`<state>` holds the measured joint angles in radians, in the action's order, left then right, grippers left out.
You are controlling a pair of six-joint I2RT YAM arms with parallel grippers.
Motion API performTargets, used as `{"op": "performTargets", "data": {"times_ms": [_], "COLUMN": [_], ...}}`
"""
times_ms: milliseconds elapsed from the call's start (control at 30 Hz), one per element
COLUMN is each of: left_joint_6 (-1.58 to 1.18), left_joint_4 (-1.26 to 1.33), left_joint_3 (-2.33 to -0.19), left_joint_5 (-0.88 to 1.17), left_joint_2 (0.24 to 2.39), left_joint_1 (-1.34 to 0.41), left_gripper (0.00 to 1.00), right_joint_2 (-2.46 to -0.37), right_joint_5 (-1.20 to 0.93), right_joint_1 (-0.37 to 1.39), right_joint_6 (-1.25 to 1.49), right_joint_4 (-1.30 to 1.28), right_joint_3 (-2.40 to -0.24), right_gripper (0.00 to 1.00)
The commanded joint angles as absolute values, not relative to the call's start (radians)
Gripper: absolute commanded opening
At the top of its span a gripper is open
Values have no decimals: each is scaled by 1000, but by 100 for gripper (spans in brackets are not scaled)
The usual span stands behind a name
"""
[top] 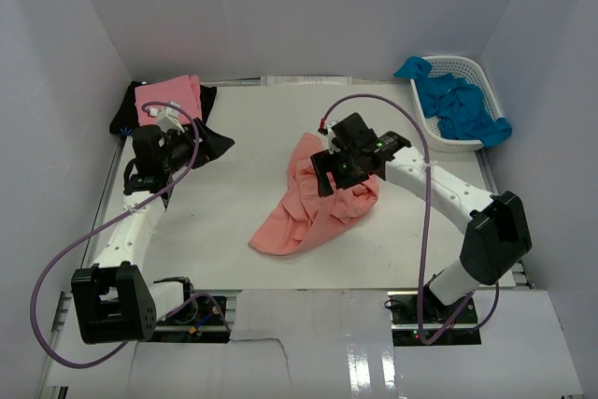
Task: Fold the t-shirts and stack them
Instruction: Flatten out the tshirt
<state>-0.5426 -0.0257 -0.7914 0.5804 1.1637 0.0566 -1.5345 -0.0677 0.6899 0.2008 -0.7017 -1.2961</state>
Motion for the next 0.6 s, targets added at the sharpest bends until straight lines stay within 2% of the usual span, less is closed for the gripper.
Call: {"op": "performTargets", "data": {"times_ms": [0, 267, 433, 567], "left_joint_6": [-537, -531, -525, -525], "left_joint_4": [-34, -144, -147, -144], "left_joint_3": [-798, -844, -839, -839], "left_joint_5": [557, 450, 431, 437], "left_joint_2": [1155, 1206, 1178, 1183], "left_joint_1": [52, 55, 58, 58], "left_gripper": [98, 98, 98, 98], "right_joint_2": [-1586, -1790, -1848, -1858], "right_joint_5": [-69, -94, -95, -81], "right_joint_1": [696, 771, 801, 830], "right_joint_6": [218, 229, 241, 248], "right_joint_4": [-608, -571, -577, -583], "right_joint_3": [-1298, -1425, -1471, -1483], "right_gripper": [80, 75, 67, 66]}}
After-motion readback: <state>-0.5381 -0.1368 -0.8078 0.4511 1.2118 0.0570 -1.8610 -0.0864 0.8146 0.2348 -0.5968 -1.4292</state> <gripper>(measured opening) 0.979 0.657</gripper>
